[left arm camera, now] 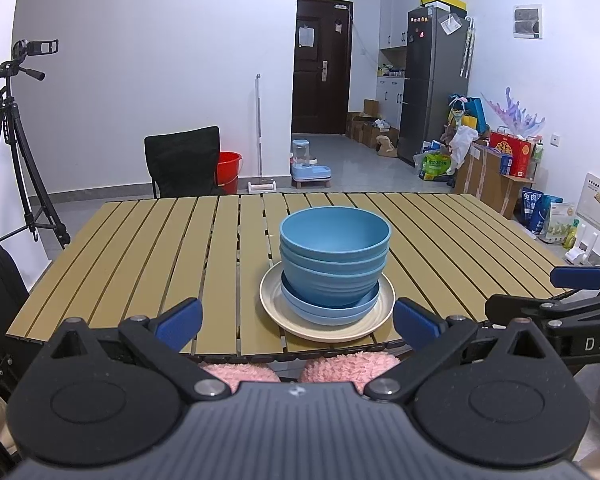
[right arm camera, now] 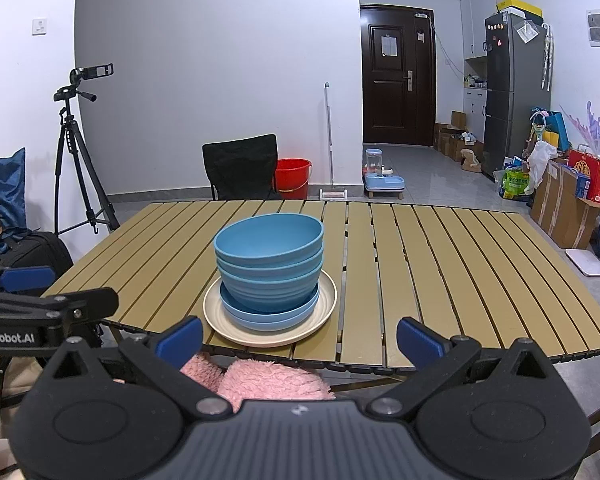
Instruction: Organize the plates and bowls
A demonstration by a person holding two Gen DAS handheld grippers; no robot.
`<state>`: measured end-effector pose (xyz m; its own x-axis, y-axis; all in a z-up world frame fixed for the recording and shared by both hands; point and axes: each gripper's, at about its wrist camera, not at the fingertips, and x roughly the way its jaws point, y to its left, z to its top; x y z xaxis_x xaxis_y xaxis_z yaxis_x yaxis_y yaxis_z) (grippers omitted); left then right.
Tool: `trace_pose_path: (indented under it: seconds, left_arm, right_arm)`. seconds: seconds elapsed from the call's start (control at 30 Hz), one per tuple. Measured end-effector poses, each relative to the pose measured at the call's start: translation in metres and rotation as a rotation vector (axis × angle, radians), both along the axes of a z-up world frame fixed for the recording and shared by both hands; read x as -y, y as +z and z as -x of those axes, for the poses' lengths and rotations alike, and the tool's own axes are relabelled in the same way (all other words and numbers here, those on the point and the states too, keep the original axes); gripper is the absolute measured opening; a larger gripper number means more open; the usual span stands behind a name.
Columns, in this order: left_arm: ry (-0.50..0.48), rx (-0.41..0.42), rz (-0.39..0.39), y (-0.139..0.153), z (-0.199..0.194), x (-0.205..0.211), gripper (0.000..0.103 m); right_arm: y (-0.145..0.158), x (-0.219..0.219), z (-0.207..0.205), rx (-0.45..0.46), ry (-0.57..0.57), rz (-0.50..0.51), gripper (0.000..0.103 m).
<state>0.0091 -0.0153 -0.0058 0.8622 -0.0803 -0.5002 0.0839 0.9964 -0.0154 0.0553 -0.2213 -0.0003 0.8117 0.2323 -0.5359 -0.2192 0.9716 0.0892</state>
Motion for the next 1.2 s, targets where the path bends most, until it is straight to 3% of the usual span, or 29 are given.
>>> trace_pose_path:
  seconds: [1.2]
  left_arm:
    - [-0.015,0.008,-0.008,0.0027,0.0059,0.0017,0.103]
  right_arm:
    - [-0.0002,-0.0013,0.0010,-0.001,0.003,-0.001,0.103]
